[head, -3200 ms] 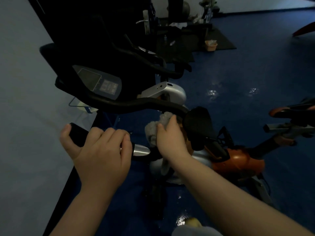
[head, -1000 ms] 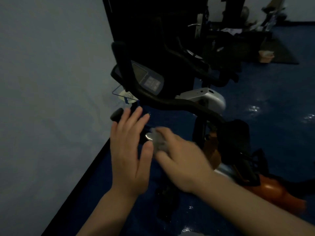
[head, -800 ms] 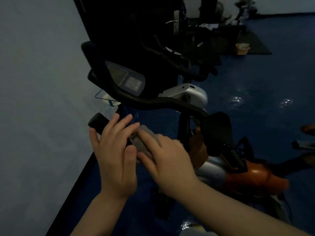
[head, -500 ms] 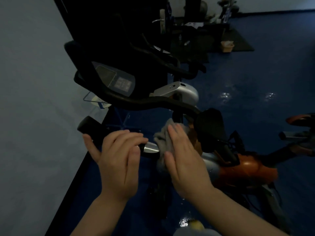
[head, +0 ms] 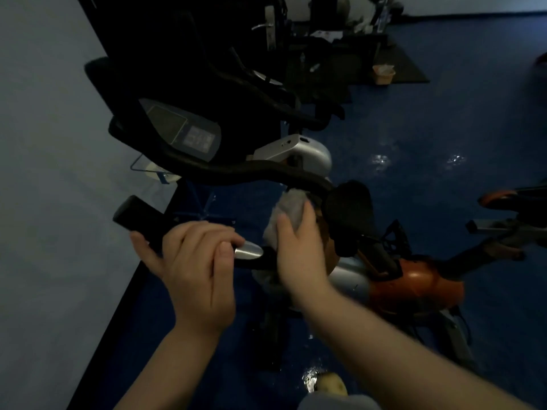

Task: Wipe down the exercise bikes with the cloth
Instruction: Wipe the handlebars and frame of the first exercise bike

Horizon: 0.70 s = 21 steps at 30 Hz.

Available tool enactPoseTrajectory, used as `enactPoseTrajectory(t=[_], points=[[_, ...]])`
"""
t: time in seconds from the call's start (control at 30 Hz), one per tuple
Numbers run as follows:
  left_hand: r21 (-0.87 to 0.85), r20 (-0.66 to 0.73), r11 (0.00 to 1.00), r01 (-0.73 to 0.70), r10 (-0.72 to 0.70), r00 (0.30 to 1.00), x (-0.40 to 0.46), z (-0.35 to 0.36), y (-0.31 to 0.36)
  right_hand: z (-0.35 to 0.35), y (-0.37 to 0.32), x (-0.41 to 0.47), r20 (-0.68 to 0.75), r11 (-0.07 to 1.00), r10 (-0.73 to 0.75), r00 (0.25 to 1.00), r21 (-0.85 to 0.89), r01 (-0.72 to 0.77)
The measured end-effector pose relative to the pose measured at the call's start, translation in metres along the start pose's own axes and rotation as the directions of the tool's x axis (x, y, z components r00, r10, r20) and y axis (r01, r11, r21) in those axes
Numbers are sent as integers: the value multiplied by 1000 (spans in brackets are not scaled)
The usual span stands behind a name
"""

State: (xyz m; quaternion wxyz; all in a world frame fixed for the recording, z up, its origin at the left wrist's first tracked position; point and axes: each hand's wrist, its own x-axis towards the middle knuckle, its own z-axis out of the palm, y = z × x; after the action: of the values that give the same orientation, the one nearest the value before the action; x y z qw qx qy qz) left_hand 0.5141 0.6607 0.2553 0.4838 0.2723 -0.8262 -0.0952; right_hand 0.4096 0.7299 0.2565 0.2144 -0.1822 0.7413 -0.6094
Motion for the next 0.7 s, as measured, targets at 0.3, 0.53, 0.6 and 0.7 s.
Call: enactPoseTrajectory(t=[0.3, 0.53, 0.6, 0.7], points=[[34, -85, 999, 32, -29, 996, 0, 9, 3, -6, -10, 23, 20, 995, 64, 998, 77, -65], [65, -139, 994, 93, -83, 987, -2, 13, 12, -5, -6, 12, 79, 997, -7, 997, 81, 1], [82, -137, 990, 118, -106, 985, -3, 13, 16, -6, -6, 13, 76, 991, 5, 997, 136, -15], [81, -141, 986, 144, -132, 981, -7, 13, 21, -9, 7, -15, 216, 996, -83, 973, 41, 76]])
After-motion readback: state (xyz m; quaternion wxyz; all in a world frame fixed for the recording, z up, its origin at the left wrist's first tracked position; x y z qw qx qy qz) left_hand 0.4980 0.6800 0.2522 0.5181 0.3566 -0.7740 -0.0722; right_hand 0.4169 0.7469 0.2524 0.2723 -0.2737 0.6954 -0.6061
